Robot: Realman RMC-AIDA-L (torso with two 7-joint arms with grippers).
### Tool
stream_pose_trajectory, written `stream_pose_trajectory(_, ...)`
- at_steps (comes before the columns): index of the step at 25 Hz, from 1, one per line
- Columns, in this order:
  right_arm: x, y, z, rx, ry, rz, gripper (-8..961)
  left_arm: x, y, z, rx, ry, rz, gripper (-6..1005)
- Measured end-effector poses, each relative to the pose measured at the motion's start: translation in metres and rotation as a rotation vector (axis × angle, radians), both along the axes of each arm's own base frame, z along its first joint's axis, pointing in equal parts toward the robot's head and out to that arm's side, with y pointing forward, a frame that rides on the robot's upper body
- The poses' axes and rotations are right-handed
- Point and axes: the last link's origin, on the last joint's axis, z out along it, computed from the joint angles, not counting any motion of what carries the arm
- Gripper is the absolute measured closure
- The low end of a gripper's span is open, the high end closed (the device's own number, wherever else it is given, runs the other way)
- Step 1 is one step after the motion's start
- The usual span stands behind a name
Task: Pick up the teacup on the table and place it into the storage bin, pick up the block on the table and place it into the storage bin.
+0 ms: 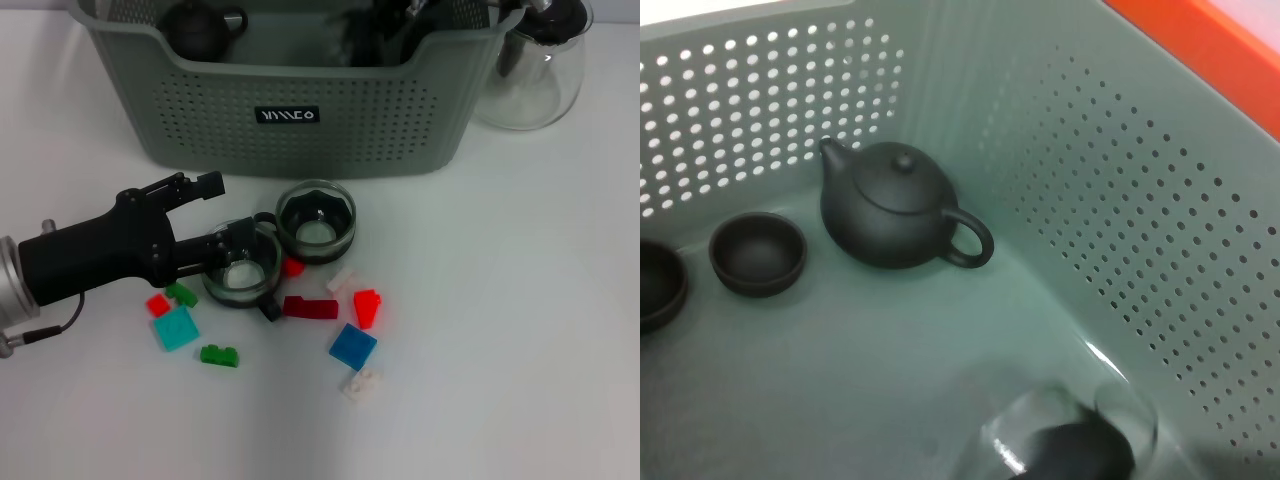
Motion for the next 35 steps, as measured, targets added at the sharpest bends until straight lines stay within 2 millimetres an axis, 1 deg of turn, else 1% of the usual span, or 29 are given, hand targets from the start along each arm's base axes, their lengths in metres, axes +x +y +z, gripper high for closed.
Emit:
stream_pose_trajectory(6, 0.0, 0.001, 0.002, 0.007, 0.008, -0.002, 805, 0.0, 0.0, 0.0, -0.001, -0.001, -0.001, 139)
stream_pose_trajectory(9, -0.004, 0.001, 0.005, 0.007, 0.019, 0.005, 801, 0.0, -0.001, 0.0, -0.002, -0.003, -0.003, 139)
stream_pose_trajectory(12, -0.014, -0.001, 0.015, 0.007, 0.06, 0.019, 688, 0.0, 0.0, 0.001, -0.003, -0.003, -0.002, 139)
stream_pose_trajectory(15, -0.029, -0.006, 0.032, 0.012, 0.16, 0.043, 575, 0.0, 0.0, 0.002, -0.004, -0.004, -0.001, 139)
stream_pose_trajectory(18, -0.048, -0.014, 0.056, 0.008, 0.297, 0.073, 325, -0.001, -0.001, 0.003, -0.003, -0.007, 0.003, 139)
stream_pose_trajectory(21, -0.061, -0.027, 0.083, -0.012, 0.433, 0.115, 189, 0.0, -0.002, 0.005, -0.006, -0.016, 0.0, 139)
stream_pose_trajectory(23, -0.064, -0.039, 0.098, -0.038, 0.517, 0.149, 98, -0.001, -0.002, 0.007, -0.005, -0.022, 0.003, 139)
stream_pose_trajectory(24, -0.064, -0.046, 0.107, -0.056, 0.566, 0.175, 90, -0.001, -0.002, 0.008, -0.003, -0.024, 0.005, 138)
stream_pose_trajectory(27, -0.05, -0.07, 0.127, -0.129, 0.696, 0.242, 65, -0.004, -0.004, 0.012, 0.012, -0.032, 0.015, 134)
stream_pose_trajectory(30, -0.027, -0.096, 0.14, -0.229, 0.792, 0.296, 40, -0.007, -0.006, 0.017, 0.025, -0.026, 0.024, 131)
stream_pose_trajectory(32, -0.008, -0.113, 0.144, -0.297, 0.809, 0.317, 23, -0.01, -0.006, 0.023, 0.03, -0.017, 0.033, 132)
stream_pose_trajectory(33, 0.011, -0.127, 0.144, -0.357, 0.794, 0.326, 15, -0.012, -0.005, 0.026, 0.031, -0.01, 0.038, 133)
stream_pose_trajectory(34, 0.011, -0.127, 0.144, -0.357, 0.794, 0.326, 16, -0.013, -0.004, 0.03, 0.033, 0.001, 0.041, 133)
stream_pose_trajectory(35, 0.02, -0.133, 0.144, -0.389, 0.785, 0.323, 17, -0.015, -0.003, 0.033, 0.034, 0.013, 0.046, 134)
